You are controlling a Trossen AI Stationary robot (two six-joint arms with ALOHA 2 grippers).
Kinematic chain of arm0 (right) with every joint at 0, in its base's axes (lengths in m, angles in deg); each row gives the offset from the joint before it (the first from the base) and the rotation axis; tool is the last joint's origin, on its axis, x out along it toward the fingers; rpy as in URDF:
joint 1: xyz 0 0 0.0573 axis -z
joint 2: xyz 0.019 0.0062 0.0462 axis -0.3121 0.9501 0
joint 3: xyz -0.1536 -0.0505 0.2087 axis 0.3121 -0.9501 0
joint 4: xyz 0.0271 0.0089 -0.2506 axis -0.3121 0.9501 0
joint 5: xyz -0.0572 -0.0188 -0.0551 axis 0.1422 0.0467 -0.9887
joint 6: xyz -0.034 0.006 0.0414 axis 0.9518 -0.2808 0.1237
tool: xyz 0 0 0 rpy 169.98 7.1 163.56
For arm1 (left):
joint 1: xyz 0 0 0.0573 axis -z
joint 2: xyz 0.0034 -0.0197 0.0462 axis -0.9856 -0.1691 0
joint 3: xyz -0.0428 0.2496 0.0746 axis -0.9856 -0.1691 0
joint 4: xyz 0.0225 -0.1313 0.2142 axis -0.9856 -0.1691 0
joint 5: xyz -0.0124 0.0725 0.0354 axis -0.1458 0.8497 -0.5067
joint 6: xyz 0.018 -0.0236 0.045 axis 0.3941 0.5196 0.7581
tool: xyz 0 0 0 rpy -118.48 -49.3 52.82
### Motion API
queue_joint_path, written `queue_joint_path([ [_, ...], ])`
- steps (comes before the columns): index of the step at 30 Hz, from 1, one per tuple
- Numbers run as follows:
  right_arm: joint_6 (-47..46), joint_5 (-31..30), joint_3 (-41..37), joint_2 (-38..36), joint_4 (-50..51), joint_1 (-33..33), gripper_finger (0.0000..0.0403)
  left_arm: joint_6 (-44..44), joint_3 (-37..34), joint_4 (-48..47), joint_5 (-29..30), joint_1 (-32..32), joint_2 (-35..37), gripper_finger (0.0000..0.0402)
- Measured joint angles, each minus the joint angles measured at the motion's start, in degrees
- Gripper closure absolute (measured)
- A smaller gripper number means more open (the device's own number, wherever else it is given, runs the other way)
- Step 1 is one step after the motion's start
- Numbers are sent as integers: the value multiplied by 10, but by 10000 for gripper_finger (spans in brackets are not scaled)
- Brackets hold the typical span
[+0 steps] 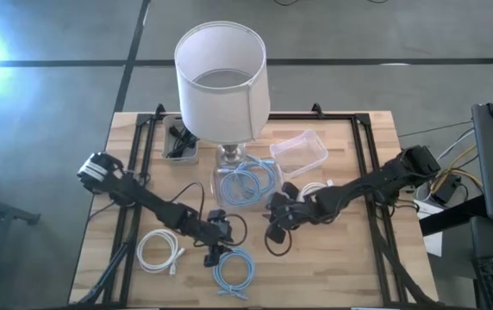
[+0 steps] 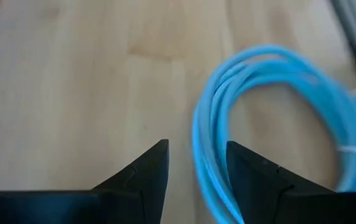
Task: Pick & Place USB Port
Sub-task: Put the blue hdmi cable into the left transparent bin
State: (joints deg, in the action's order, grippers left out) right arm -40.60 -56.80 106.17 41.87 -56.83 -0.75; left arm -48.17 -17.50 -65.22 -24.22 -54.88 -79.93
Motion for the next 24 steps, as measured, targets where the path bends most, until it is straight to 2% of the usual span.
queue_joint_path([
  [9, 0, 0, -1, 0, -1, 10, 286, -10, -2, 95, -22, -1, -76, 239],
  [21, -4, 0, -6, 0, -1, 10, 283, -11, 2, 81, -38, 0, -28, 239],
  [24, -4, 0, -11, 0, -1, 10, 287, -20, 2, 68, -58, -1, -30, 239],
])
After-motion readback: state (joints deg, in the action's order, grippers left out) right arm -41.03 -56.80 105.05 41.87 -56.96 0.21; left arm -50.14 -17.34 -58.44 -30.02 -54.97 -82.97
